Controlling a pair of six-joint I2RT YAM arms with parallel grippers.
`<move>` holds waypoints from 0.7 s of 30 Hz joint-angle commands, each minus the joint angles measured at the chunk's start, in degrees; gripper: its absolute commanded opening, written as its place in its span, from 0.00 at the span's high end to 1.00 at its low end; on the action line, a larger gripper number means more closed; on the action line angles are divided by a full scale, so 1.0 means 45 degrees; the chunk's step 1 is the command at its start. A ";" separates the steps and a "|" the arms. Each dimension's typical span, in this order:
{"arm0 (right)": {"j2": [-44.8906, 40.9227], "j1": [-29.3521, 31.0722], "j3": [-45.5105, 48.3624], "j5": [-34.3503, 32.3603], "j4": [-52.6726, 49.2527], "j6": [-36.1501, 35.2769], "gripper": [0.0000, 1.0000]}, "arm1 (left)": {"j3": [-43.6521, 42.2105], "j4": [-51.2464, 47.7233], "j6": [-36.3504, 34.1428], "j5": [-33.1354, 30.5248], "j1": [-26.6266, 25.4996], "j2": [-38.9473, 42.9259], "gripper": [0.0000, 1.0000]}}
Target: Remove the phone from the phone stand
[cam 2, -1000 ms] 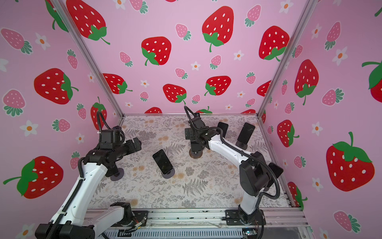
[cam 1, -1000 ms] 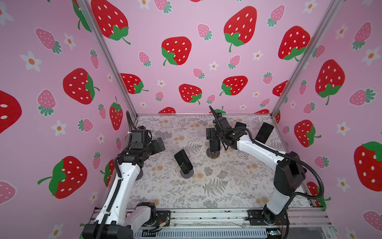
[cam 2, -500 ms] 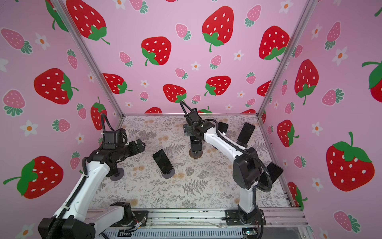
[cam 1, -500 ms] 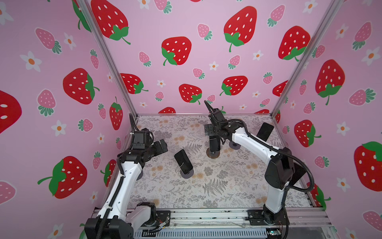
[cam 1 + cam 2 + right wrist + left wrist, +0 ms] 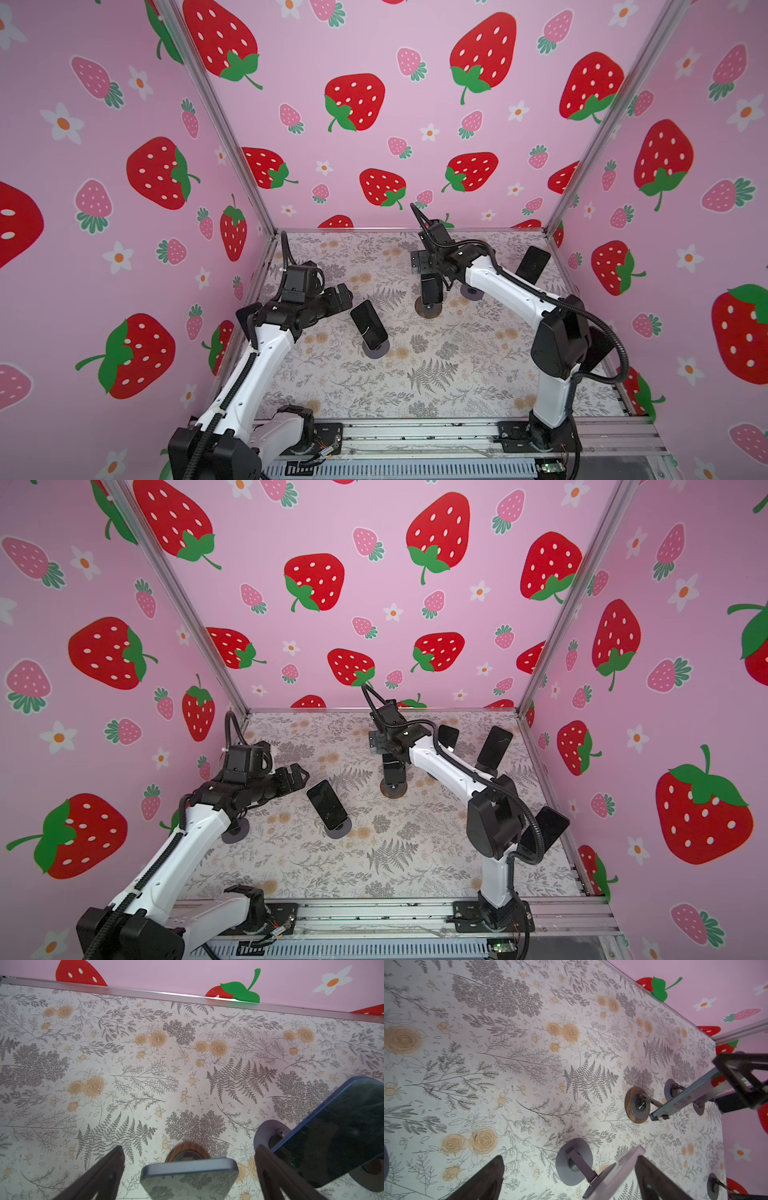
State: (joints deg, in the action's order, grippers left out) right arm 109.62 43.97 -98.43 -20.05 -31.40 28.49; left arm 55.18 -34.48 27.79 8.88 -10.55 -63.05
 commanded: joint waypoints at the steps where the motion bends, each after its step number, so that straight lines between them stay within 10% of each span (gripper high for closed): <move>1: 0.0534 -0.0093 0.0138 -0.0103 0.0110 0.0163 0.00 | 0.0416 -0.0243 0.0249 -0.0649 -0.0221 0.0010 0.01; 21: 0.0391 -0.0229 0.1008 0.0639 0.0557 0.0226 0.14 | 0.0958 -0.0111 -0.0199 -0.0572 -0.0229 -0.0225 0.01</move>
State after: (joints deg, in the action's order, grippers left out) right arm 114.04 43.33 -95.61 -17.78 -29.63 28.84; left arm 57.41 -35.83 26.81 6.22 -11.53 -64.23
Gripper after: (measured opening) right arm 0.871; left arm 0.993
